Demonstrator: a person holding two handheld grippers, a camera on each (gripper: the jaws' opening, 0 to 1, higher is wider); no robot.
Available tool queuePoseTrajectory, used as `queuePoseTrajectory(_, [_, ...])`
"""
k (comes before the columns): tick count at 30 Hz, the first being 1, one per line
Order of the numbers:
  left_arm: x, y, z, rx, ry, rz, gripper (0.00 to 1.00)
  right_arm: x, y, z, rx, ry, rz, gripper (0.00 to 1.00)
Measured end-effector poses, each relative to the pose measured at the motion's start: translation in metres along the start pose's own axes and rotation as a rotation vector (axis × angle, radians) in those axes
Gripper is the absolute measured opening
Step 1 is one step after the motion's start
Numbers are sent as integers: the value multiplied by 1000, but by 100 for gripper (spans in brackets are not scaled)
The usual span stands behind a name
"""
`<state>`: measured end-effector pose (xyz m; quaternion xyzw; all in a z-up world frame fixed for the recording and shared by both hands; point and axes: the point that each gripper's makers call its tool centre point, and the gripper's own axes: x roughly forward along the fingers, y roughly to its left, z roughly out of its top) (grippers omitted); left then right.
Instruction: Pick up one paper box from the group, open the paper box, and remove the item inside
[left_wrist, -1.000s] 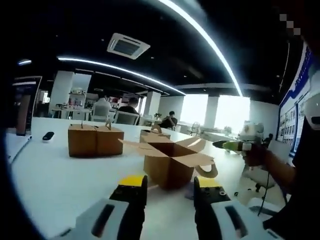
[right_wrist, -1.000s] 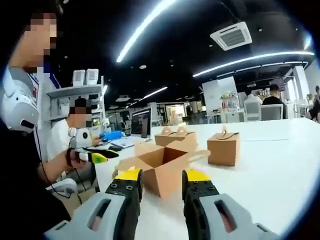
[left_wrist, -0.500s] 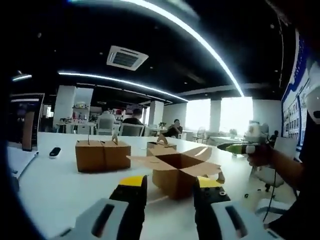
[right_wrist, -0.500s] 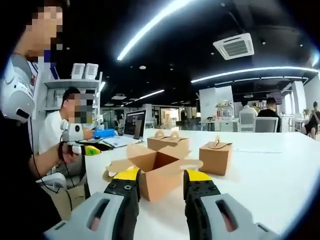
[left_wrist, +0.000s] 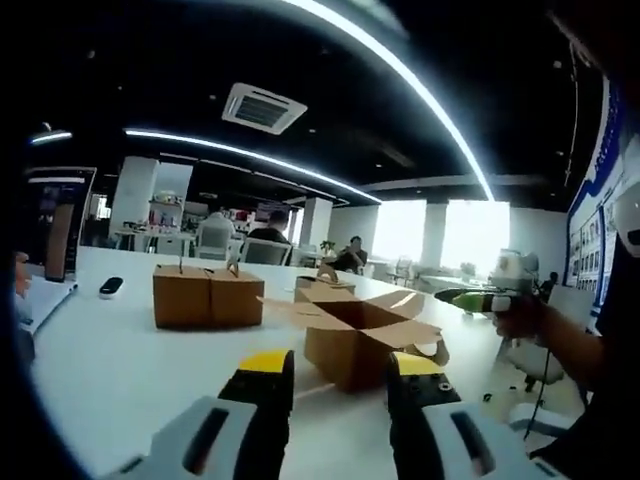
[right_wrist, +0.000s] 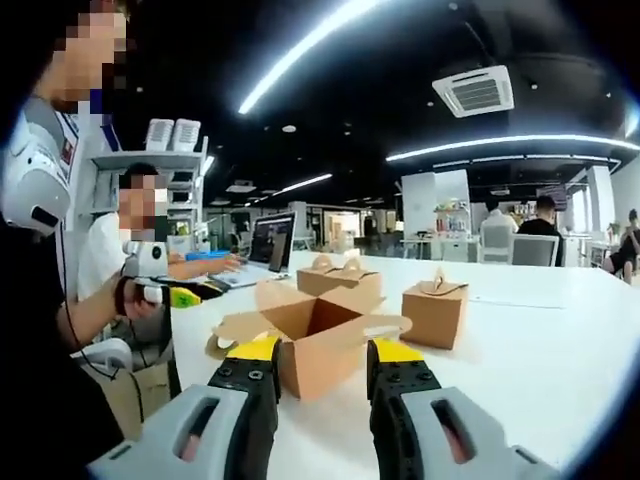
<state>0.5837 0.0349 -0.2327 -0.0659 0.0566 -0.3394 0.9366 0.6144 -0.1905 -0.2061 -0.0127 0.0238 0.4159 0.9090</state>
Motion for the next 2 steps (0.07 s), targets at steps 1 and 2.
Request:
queuePoseTrajectory(1, [0,0,0,-1,2,3,39,1,-2,3,-1,-12,-8,34])
queuePoseTrajectory(2, [0,0,0,0,4,4,39,1,-2,5,0,-19,-10,34])
